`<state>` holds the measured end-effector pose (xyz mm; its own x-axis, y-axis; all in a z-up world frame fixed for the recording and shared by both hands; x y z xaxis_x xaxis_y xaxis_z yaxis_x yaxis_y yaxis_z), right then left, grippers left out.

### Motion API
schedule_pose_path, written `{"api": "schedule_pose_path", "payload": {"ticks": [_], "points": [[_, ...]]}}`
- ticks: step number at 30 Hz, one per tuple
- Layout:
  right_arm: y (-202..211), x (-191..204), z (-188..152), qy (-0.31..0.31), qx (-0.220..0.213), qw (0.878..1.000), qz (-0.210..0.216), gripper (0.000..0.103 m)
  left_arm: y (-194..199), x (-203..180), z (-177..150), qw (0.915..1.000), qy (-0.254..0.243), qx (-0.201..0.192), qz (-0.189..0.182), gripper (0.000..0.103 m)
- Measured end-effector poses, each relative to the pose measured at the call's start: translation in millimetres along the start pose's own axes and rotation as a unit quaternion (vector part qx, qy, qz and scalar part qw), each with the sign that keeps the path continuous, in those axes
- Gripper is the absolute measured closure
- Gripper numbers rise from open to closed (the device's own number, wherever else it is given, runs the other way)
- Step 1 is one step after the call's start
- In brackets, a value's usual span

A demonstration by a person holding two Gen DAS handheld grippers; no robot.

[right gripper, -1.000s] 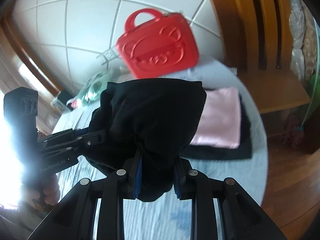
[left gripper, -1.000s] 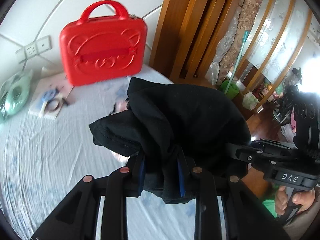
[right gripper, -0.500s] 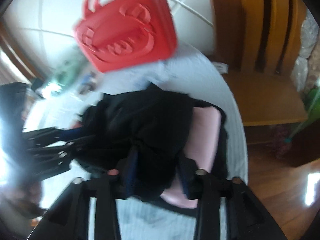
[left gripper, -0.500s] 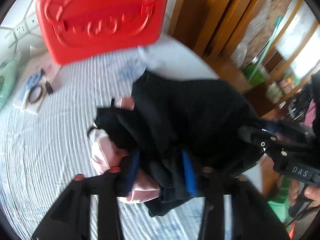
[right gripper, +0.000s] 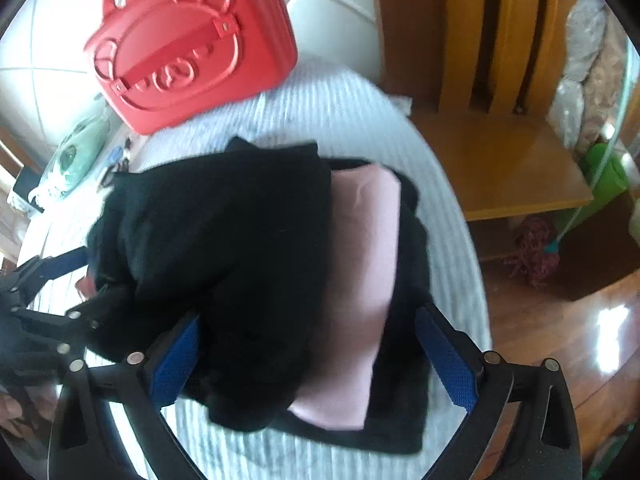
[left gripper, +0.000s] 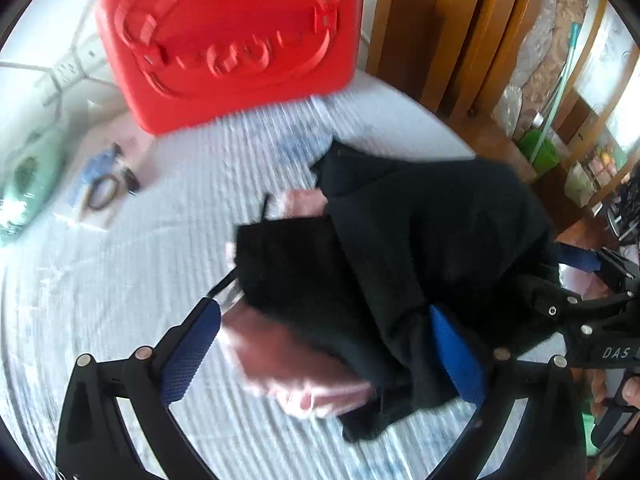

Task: Fold clothes
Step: 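Open the left tool while the right tool opens, withdraw from the stack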

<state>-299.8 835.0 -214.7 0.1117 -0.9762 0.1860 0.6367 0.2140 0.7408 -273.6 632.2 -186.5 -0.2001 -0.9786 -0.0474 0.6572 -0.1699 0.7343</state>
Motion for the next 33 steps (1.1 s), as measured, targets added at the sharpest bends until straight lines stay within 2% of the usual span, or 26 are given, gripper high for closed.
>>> {"api": "schedule_pose_path", "payload": {"ticks": [3, 6, 8, 11, 14, 18, 23, 33], "points": [[38.8, 9.5, -1.7, 0.006, -0.031, 0.999, 0.015, 0.001, 44.3, -4.3, 7.1, 0.9995, 0.005, -0.031, -0.007, 0.000], [73.5, 22.2, -10.3, 0.017, -0.052, 0.998, 0.028, 0.001, 79.6, -15.0, 9.0, 0.9980, 0.007, -0.049, -0.038, 0.000], [91.3, 30.0, -19.0, 0.031, -0.065, 0.997, 0.019, 0.001, 100.8, -24.5, 7.5, 0.9966, -0.007, -0.063, -0.052, 0.000], [104.8, 37.0, -30.5, 0.044, -0.076, 0.996, 0.002, 0.001, 120.6, -33.1, 3.9, 0.9953, -0.028, -0.080, -0.047, 0.000], [111.8, 41.1, -36.5, 0.037, -0.078, 0.996, 0.004, 0.001, 127.7, -34.2, -3.1, 0.9964, -0.020, -0.068, -0.046, 0.000], [123.4, 46.5, -40.4, 0.028, -0.088, 0.996, 0.007, 0.001, 130.2, -30.8, -11.8, 0.9951, 0.008, -0.060, -0.078, 0.000], [131.7, 50.7, -40.6, 0.035, -0.098, 0.995, 0.005, 0.001, 130.9, -37.0, -15.1, 0.9965, -0.038, -0.063, -0.040, 0.000], [130.6, 49.0, -45.2, 0.024, -0.089, 0.996, 0.007, 0.001, 124.4, -30.5, -15.3, 0.9980, -0.021, -0.048, -0.035, 0.000]]}}
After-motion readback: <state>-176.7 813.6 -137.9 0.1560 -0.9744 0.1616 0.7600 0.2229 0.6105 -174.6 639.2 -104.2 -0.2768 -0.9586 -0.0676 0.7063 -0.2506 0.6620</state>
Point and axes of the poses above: each gripper's, at about its wrist camera, not at the fingertips, and y roughly against the way its jaws point, x to its left, z to its top, the point moved 6 cm from there along -y, roughly the way its jaws point, and after that the axes turned 13 degrees about -x, right-handed, at the moved point
